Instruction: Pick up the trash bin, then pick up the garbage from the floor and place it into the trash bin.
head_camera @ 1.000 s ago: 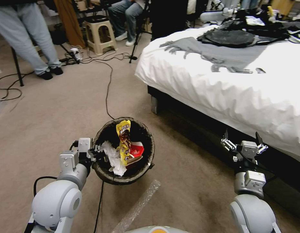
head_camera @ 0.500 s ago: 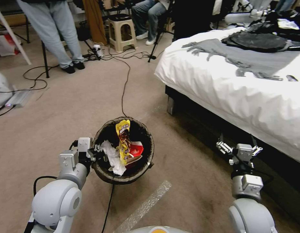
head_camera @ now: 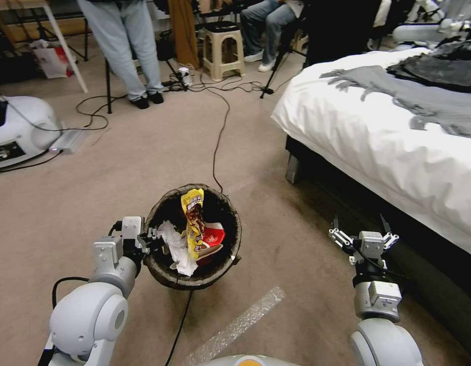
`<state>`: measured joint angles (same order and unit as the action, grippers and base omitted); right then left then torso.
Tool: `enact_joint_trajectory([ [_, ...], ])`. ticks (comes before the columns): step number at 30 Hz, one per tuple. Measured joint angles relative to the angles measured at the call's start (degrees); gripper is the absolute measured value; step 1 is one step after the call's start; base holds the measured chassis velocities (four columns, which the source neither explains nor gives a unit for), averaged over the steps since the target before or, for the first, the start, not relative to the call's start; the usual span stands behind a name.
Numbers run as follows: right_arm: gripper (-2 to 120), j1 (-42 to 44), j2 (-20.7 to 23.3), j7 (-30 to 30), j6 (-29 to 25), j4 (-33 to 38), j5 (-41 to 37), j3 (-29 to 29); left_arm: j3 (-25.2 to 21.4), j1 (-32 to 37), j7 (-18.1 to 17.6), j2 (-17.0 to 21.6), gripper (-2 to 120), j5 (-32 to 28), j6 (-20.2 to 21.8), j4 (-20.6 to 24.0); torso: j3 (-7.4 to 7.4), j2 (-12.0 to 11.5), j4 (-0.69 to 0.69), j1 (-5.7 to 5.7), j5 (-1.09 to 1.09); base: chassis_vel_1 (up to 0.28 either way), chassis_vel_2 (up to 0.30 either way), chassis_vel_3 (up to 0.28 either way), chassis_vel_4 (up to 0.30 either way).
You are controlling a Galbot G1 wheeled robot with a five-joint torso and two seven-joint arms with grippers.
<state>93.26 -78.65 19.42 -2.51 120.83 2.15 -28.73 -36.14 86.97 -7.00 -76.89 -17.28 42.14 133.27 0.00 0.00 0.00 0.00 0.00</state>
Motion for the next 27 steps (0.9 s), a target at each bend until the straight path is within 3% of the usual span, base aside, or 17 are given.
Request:
enact_joint_trajectory([
  [27,100,-0.62,-0.17,0.94,-0.22,-0.51,0.37,-0.03,-0.33,-0.31,-0.76,-0.28,0,-1.26,0.00,-0.03,0.00,0.00,0.00,0.00,0.00,0.059,0.061,0.057,0.057],
])
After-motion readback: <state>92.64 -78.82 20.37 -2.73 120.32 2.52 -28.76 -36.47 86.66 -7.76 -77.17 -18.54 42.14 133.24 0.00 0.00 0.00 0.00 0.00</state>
